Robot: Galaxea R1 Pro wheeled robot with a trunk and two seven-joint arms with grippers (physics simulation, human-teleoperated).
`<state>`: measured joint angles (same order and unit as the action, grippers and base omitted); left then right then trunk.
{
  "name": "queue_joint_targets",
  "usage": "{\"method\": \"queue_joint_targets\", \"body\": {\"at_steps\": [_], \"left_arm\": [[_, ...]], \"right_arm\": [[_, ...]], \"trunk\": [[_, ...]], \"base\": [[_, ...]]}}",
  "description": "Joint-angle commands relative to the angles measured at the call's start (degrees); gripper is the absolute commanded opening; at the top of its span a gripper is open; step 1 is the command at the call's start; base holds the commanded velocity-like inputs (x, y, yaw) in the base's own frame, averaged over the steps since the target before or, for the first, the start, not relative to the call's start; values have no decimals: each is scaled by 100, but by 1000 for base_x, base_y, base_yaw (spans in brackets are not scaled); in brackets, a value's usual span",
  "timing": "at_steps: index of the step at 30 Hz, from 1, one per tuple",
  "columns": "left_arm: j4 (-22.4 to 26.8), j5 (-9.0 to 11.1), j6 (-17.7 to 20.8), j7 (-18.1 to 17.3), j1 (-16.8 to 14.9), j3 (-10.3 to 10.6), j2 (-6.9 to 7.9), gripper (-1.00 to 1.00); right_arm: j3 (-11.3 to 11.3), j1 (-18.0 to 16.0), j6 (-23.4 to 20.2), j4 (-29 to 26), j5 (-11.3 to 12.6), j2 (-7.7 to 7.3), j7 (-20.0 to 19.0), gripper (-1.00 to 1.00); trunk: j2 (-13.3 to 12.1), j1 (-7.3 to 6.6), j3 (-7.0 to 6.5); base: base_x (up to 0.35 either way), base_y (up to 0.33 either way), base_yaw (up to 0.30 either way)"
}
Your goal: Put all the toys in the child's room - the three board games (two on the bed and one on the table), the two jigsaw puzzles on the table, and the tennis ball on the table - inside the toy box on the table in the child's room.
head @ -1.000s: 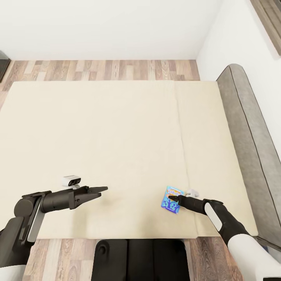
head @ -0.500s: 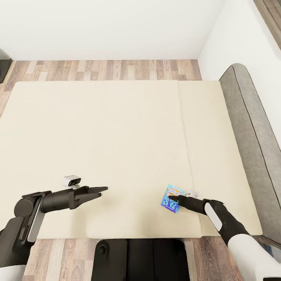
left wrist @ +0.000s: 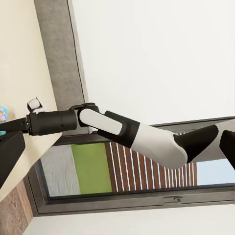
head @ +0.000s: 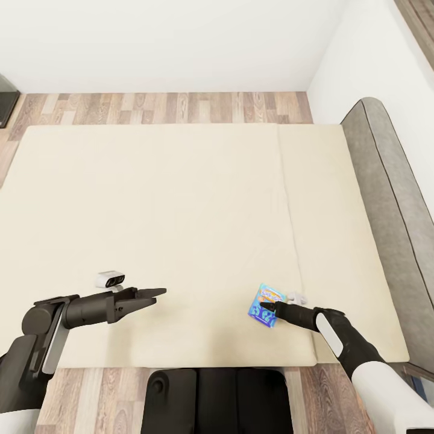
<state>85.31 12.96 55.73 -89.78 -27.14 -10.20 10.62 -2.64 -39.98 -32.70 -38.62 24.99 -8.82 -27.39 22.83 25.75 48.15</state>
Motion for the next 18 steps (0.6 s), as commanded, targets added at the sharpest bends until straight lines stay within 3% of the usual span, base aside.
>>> {"method": "queue_joint_targets", "body": {"at_steps": [1,18], "left_arm": [[0,-4,61,-22,-2,0,1,100],[0,-5,61,-22,-2,1,1,100]], "right_arm": [[-18,-1,-26,-5,32,-6,6,100],[-18,-1,-26,-5,32,-6,6,100]], "trunk": [[9,3,6],[9,3,6]], "base": [[0,2,0],[0,40,0]]}}
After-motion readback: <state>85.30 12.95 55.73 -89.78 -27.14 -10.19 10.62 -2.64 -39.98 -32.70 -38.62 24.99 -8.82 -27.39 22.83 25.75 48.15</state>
